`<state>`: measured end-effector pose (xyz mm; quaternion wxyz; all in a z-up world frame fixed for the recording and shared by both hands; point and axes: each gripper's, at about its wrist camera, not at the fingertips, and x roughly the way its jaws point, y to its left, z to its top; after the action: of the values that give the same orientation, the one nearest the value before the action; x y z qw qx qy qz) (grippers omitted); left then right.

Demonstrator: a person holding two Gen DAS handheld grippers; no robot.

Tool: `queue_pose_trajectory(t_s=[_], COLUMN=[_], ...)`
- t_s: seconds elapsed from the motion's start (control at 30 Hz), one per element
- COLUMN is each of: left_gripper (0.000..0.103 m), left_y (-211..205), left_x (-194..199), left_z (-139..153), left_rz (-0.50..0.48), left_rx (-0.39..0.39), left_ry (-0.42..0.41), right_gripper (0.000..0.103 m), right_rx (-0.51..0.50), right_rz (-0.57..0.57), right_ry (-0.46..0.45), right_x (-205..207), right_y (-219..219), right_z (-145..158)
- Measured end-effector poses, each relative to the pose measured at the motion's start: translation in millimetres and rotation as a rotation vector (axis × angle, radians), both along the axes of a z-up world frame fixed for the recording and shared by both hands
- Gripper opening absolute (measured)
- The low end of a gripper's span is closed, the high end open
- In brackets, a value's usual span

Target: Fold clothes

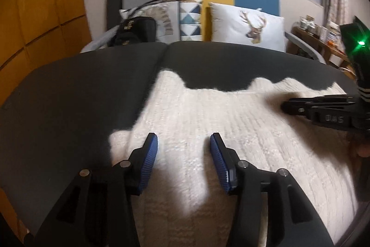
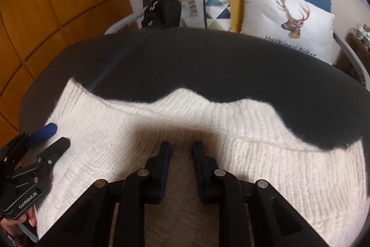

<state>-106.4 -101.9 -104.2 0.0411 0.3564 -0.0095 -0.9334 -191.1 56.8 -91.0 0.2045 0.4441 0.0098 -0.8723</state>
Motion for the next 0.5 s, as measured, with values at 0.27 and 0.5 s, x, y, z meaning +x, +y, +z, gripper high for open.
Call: queue_pose_trajectory(t_s=[0.27, 0.5], left_gripper=[0.051, 0.067], left_y=[-12, -21], left_x=[8, -4], left_z=[17, -5], left_rz=[0.066, 0.087], left_rx=[0.046, 0.069], left_ry=[0.062, -0.036], right_gripper=[0.022, 0.022], right_rx=[-0.049, 0.007], right_rz=[0.22, 0.087], right_ry=[-0.049, -0.028], right_x=[17, -14], right_y=[-45, -62], right_z=[17, 5])
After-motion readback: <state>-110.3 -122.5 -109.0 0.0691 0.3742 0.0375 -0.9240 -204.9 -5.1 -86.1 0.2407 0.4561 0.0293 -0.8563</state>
